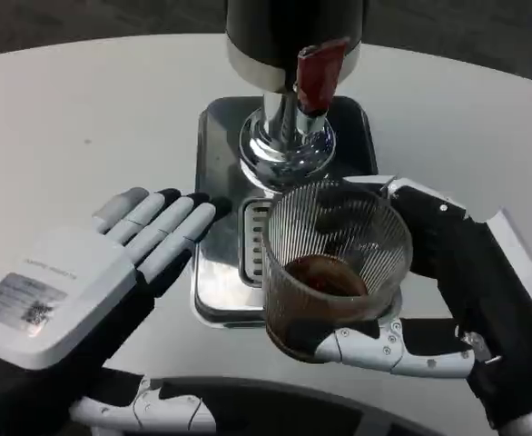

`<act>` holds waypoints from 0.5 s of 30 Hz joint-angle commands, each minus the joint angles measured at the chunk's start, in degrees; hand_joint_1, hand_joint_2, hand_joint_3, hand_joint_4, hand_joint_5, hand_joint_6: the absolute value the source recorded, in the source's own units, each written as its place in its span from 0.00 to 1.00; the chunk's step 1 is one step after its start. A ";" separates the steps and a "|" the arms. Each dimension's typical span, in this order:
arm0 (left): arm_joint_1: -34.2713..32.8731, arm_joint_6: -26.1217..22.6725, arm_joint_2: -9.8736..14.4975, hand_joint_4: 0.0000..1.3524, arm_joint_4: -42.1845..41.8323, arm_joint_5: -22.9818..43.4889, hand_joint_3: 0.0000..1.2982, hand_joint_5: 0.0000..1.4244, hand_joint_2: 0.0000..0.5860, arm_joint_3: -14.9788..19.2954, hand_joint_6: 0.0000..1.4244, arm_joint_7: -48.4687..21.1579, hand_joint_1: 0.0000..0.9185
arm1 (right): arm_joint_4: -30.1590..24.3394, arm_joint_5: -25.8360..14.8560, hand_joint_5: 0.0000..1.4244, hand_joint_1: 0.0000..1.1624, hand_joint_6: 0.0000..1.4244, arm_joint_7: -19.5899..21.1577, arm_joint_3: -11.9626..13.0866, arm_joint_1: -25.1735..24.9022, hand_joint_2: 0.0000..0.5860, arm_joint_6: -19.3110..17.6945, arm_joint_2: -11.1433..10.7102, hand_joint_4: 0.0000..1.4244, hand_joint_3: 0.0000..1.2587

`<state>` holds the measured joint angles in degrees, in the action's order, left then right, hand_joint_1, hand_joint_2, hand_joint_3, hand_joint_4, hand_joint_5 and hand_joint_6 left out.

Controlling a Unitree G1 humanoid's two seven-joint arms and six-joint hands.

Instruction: Grasp the cup under the faucet to collect the drink, then remove the cup.

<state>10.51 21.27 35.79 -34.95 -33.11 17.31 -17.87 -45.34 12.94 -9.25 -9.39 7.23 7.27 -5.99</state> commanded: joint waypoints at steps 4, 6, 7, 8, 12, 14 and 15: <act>2.81 3.16 -1.78 0.00 -1.37 -1.53 0.00 0.00 0.01 0.01 0.00 3.24 0.00 | -6.49 -2.42 0.65 0.98 0.90 -2.63 -0.04 0.89 0.24 0.03 -2.00 0.63 0.57; 3.37 3.60 -1.93 0.00 -1.76 -1.97 0.00 0.00 0.01 -0.43 0.00 3.20 0.00 | -7.42 -2.86 0.65 0.97 0.90 -2.97 -0.06 1.51 0.24 0.29 -2.16 0.63 0.57; 3.55 3.73 -1.91 0.00 -1.80 -2.11 0.00 0.00 0.01 -0.63 0.00 3.09 0.00 | -7.77 -3.00 0.65 0.97 0.90 -3.13 -0.02 1.75 0.24 0.19 -2.33 0.63 0.57; 3.64 3.84 -1.86 0.00 -1.73 -2.04 0.00 0.00 0.01 -0.86 0.00 2.89 0.00 | -7.97 -3.08 0.65 0.97 0.90 -3.20 0.02 1.87 0.26 0.11 -2.47 0.63 0.57; 3.93 4.57 -1.78 0.00 -2.44 -1.74 0.00 0.00 0.01 -1.89 0.00 2.26 0.00 | -9.22 -3.78 0.65 0.96 0.90 -3.55 0.77 2.53 0.27 -0.33 -3.28 0.62 0.57; 3.85 4.39 -1.86 0.00 -3.00 -1.83 0.00 0.00 0.01 -2.52 0.00 1.94 0.00 | -9.66 -4.17 0.65 0.95 0.90 -3.64 1.21 2.91 0.27 -0.66 -3.62 0.62 0.57; 3.79 4.27 -1.87 0.00 -3.17 -1.91 0.00 0.00 0.00 -2.73 0.00 1.87 0.00 | -9.87 -4.33 0.65 0.95 0.90 -3.67 1.44 3.14 0.27 -0.89 -3.76 0.62 0.57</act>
<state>13.51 24.85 33.85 -36.71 -34.35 15.42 -15.24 -52.56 10.31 -13.06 -8.66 9.63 7.93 -9.65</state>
